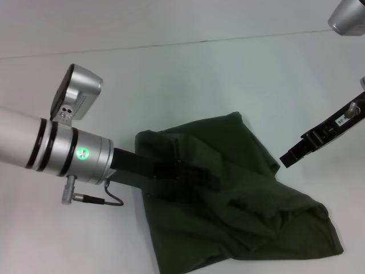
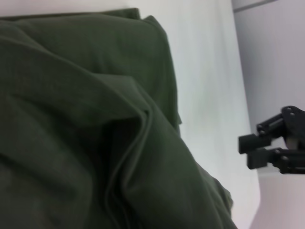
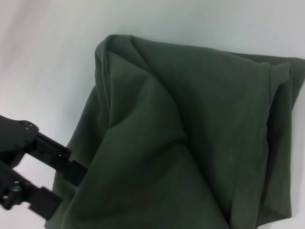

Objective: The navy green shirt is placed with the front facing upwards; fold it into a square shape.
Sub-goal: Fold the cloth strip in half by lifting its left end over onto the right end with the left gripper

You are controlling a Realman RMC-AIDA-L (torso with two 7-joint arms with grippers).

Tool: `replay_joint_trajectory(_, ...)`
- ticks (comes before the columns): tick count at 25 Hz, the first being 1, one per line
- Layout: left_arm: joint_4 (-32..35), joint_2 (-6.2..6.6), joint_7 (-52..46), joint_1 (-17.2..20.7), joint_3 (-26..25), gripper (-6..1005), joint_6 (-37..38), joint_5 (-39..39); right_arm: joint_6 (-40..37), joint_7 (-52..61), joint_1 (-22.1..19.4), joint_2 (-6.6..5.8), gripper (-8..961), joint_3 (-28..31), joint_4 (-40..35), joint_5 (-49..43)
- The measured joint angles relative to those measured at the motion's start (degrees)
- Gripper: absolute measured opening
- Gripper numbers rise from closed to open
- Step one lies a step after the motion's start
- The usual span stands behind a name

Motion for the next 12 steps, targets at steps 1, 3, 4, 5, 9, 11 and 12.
replay_joint_trajectory(1,-0.41,-0.10,0.00,-0.13,0.10,713,-0.65,0.02,0.00,-0.03,0.05,0.00,227,0.01,0.01,0.00)
replay_joint_trajectory(3,-1.16,-0.34,-0.01,-0.36,0.18,710,-1.63,0.08,0.04,-0.13,0.20,0.00,227,-0.02,0.02,0.00)
replay_joint_trajectory(4,-1.30,-0.51,-0.01,-0.41,0.20,708,-1.77,0.08,0.06,-0.19,0.26,0.00,227,-0.03,0.03,0.00)
replay_joint_trajectory(5,-1.53,-0.75,-0.02,-0.53,0.22,707,-1.96,0.10,0.07,-0.23,0.27,0.00,227,-0.03,0.04,0.00)
replay_joint_trajectory(9,-2.15,-1.55,-0.02,-1.08,0.57,701,-2.49,0.11,0.08,-0.29,0.20,0.00,227,-0.04,0.06,0.00)
replay_joint_trajectory(11,-2.12,-1.68,-0.02,-1.23,0.65,697,-2.71,0.11,0.08,-0.30,0.07,-0.03,227,-0.04,0.06,0.00)
replay_joint_trajectory(12,-2.12,-1.69,-0.02,-1.43,0.60,696,-2.78,0.11,0.09,-0.29,-0.01,-0.05,227,-0.04,0.06,0.00)
